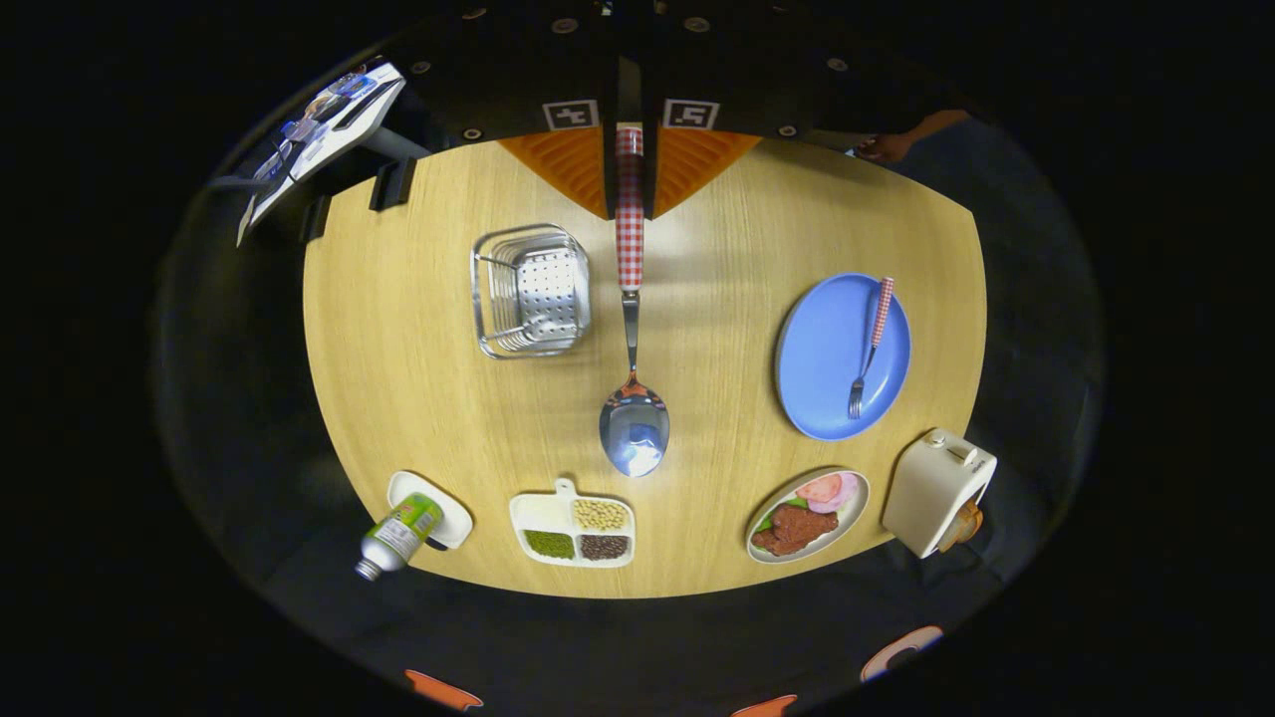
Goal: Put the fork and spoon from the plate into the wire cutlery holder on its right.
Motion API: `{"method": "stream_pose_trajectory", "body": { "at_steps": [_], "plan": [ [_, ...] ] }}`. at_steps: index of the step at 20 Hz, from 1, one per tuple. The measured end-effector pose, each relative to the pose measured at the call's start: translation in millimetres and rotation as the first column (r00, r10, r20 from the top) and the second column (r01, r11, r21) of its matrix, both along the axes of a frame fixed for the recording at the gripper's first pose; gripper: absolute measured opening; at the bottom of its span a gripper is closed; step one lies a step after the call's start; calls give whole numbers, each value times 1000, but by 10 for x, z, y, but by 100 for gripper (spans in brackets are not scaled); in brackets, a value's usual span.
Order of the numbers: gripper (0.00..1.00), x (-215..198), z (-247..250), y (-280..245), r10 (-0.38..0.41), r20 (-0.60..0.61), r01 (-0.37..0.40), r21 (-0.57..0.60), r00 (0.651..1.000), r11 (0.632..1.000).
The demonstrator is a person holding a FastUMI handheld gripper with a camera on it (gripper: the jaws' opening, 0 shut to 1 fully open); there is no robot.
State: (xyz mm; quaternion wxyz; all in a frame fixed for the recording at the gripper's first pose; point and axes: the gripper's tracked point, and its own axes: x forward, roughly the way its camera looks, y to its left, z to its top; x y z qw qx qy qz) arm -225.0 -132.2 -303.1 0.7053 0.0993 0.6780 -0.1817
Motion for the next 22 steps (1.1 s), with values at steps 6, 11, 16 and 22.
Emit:
{"method": "stream_pose_trajectory", "body": {
  "at_steps": [6, 11, 16, 22],
  "plan": [
    [9, -526, -37, -172, -9, -110, 14, 44, 994, 999],
    [10, -665, -151, -185, -16, -182, 35, 100, 983, 994],
    [10, -673, -172, -244, -41, -249, 86, 173, 968, 981],
    [12, -544, -152, -434, 9, -305, 53, 192, 952, 980]
  ]
}}
